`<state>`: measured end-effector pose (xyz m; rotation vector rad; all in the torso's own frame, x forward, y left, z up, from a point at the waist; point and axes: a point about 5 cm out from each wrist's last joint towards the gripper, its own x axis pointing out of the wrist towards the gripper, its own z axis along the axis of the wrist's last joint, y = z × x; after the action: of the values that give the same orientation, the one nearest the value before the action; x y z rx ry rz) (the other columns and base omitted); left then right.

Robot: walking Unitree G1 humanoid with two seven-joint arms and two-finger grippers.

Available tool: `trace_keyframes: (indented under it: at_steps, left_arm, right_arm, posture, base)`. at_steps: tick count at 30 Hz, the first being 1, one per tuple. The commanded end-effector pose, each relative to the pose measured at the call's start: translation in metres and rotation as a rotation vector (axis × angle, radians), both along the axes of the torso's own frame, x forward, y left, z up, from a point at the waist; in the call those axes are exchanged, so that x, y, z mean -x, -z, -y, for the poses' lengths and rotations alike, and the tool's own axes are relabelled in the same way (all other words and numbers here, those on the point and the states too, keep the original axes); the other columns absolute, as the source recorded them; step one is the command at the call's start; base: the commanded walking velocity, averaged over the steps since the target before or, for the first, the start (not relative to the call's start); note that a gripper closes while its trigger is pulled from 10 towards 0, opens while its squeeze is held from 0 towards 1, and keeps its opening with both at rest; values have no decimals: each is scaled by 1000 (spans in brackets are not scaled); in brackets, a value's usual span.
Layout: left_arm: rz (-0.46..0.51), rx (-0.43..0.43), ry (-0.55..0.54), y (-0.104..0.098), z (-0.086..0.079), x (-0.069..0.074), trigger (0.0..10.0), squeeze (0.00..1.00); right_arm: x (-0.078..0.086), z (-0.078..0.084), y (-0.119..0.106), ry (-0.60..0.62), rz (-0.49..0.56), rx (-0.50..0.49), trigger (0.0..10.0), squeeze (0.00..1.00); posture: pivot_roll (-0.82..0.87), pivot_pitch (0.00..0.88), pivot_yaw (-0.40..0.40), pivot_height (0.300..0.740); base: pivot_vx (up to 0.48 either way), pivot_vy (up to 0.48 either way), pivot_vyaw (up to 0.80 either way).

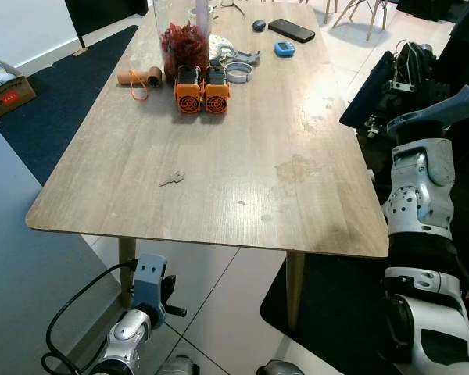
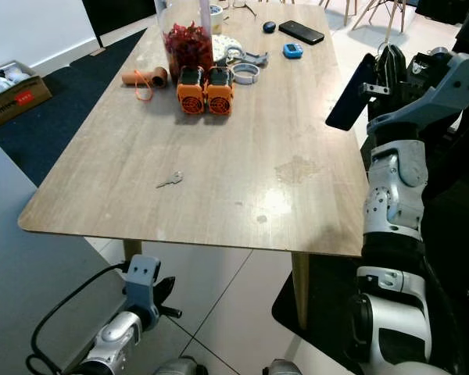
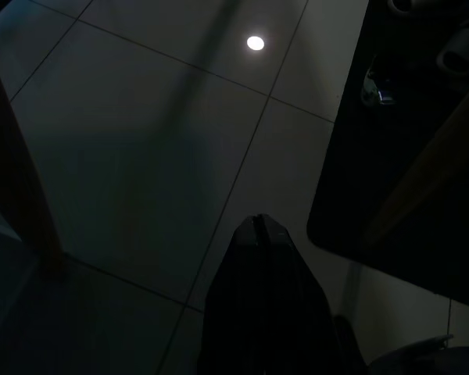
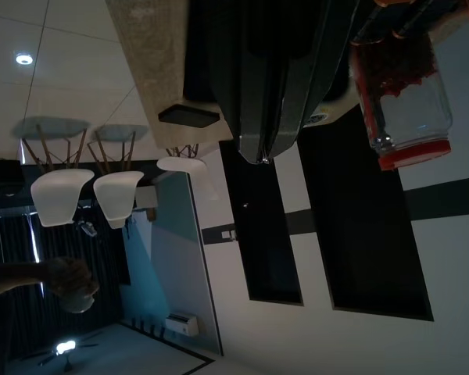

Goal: Hang keys on a hook

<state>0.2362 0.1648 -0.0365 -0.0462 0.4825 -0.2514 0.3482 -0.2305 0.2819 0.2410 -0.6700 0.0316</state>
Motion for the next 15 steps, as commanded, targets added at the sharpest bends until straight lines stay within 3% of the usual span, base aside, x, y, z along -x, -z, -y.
trace_keyframes:
  at_steps: [1, 4, 5, 6, 8, 10, 12, 13, 14, 15]
  left_arm:
    - [-17, -8, -4, 3, -5, 4, 10000, 0]
    - [-17, -8, -4, 3, -5, 4, 10000, 0]
    - [-17, -8, -5, 3, -5, 4, 10000, 0]
    - [-17, -8, -5, 3, -5, 4, 10000, 0]
    - [-15, -6, -7, 3, -4, 4, 10000, 0]
    - [-15, -6, -8, 3, -4, 5, 10000, 0]
    - [-15, -5, -13, 3, -5, 5, 10000, 0]
    - [-15, -5, -13, 3, -5, 5, 10000, 0]
    - [-14, -5, -21, 3, -6, 6, 10000, 0]
    - [-13, -6, -24, 3, -7, 6, 10000, 0]
  right_arm:
    - [3, 10, 1, 39, 10, -15, 0, 0]
    - [4, 23, 6, 112, -12, -40, 0, 0]
    - [7, 37, 12, 180, -33, -68, 0, 0]
    - [7, 37, 12, 180, -33, -68, 0, 0]
    - [15, 64, 24, 296, -67, -126, 0, 0]
    - [19, 76, 30, 345, -81, -144, 0, 0]
    - [33, 102, 44, 445, -108, -199, 0, 0]
    - [33, 102, 44, 445, -108, -199, 0, 0]
    - [54, 130, 63, 555, -137, -261, 0, 0]
    - [62, 140, 70, 594, -147, -282, 0, 0]
  posture:
    - [63, 102, -15, 740]
    - [63, 100, -15, 740]
    - [63, 101, -15, 740]
    - [63, 101, -15, 740]
    - [66, 104, -20, 740]
    - [66, 104, -20, 740]
    - [70, 103, -27, 740]
    - [70, 103, -27, 740]
    - [74, 101, -33, 740]
    - [74, 101, -33, 740]
  base:
    - [0, 0, 0]
    - [0, 0, 0]
    - [0, 0, 0]
    - [0, 0, 0]
    - [0, 0, 0]
    - [0, 0, 0]
    - [0, 0, 0]
    - [0, 0, 0]
    - [0, 0, 0]
    - [0, 0, 0]
